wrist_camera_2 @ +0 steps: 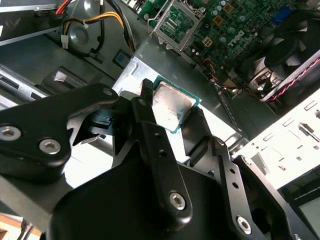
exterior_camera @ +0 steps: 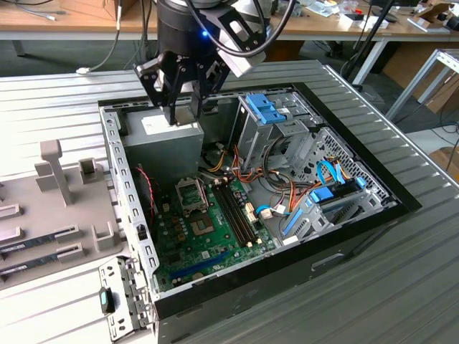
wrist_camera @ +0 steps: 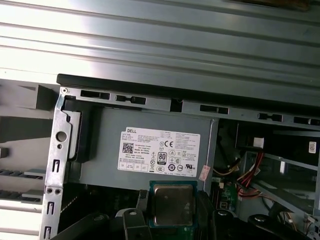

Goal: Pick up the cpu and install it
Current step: 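Pick up the cpu and move it towards the insertion slot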

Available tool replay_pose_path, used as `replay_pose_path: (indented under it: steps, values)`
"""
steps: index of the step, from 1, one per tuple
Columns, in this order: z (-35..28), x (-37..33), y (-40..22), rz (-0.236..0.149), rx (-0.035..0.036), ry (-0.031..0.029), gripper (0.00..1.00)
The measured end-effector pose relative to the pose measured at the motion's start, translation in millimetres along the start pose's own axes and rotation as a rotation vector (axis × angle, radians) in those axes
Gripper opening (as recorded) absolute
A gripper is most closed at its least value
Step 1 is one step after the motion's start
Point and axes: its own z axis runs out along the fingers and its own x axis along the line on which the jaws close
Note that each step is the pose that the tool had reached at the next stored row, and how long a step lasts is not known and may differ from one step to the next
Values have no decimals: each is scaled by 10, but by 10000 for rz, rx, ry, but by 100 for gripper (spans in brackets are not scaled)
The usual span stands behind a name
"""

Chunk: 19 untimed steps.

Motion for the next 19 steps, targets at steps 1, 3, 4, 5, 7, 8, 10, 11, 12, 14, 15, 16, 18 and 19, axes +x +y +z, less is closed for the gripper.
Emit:
replay_pose_path:
  steps: [1,3,4,5,7,8,10,11,12,14,15,16,18,19]
  values:
    - [5,-1,0,0,0,0,47]
    - [17,-5,-1,0,0,0,47]
    - [21,-6,-1,0,0,1,47]
    - [29,-9,-2,0,1,1,47]
    - [47,-14,-2,1,0,0,47]
    - [57,-17,-3,0,0,0,47]
    - [66,-19,-3,0,0,0,47]
    - [73,-20,-4,0,0,0,47]
    - [80,-22,-4,0,0,0,47]
    - [98,-24,-5,0,0,1,47]
    - [104,-26,-5,-1,0,0,47]
    - [109,-27,-5,0,0,0,47]
    - [121,-28,-6,0,0,0,47]
    - [126,-28,-6,1,0,0,47]
